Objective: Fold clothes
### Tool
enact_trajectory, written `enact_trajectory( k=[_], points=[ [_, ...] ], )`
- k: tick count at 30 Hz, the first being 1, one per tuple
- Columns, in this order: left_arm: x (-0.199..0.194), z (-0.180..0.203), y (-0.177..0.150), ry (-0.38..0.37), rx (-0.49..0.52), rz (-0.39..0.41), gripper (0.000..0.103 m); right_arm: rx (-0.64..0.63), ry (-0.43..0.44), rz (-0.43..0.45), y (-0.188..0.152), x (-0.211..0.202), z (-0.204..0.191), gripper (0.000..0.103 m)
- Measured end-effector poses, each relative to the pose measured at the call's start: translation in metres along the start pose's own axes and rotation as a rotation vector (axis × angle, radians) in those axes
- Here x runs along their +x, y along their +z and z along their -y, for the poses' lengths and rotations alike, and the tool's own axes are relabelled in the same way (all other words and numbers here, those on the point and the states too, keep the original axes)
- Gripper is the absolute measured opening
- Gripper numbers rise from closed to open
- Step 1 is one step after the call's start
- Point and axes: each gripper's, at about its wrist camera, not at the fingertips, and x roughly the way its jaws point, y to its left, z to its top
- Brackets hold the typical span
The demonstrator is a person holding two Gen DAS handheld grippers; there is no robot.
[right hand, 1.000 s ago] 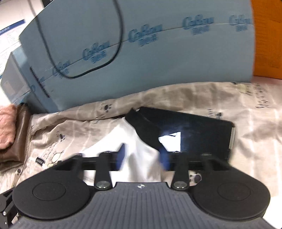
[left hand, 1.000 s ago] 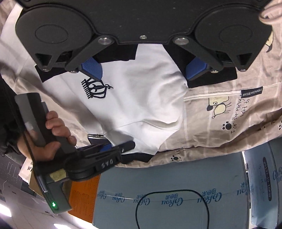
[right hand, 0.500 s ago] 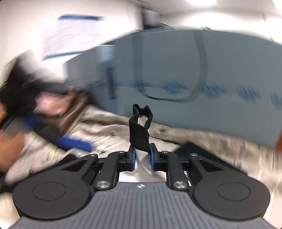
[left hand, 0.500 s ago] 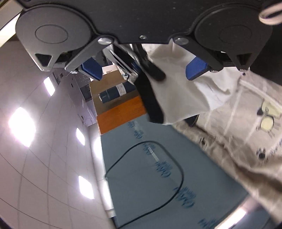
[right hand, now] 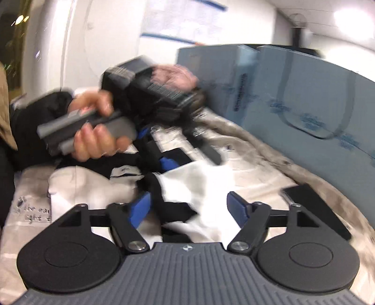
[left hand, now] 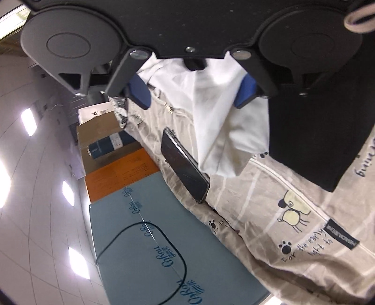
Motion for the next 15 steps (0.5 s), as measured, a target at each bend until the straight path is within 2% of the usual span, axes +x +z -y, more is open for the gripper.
enact_trajectory(
  k=[3, 6, 9, 11, 12, 15],
  points=[
    [0.000, 0.003, -0.008, 0.035, 0.048, -0.015, 0.051, 0.214, -0.179, 0.021, -0.005, -0.038, 0.038, 0.069],
    [0.001, 0.005, -0.016, 0.066, 0.104, -0.038, 0.046, 0.525, -0.355, 0.006, -0.016, -0.077, 0.081, 0.069],
    [0.000, 0.008, -0.021, 0.079, 0.145, -0.036, 0.039, 0.766, -0.495, -0.058, -0.027, -0.092, 0.112, 0.066],
    [-0.001, 0.009, -0.023, 0.076, 0.157, -0.034, 0.037, 0.886, -0.525, -0.105, -0.032, -0.091, 0.123, 0.058],
    [-0.002, 0.009, -0.024, 0.071, 0.157, -0.033, 0.037, 0.939, -0.534, -0.127, -0.034, -0.090, 0.128, 0.058],
    [-0.005, 0.009, -0.025, 0.056, 0.158, -0.030, 0.037, 1.045, -0.522, -0.181, -0.036, -0.083, 0.135, 0.052]
  ],
)
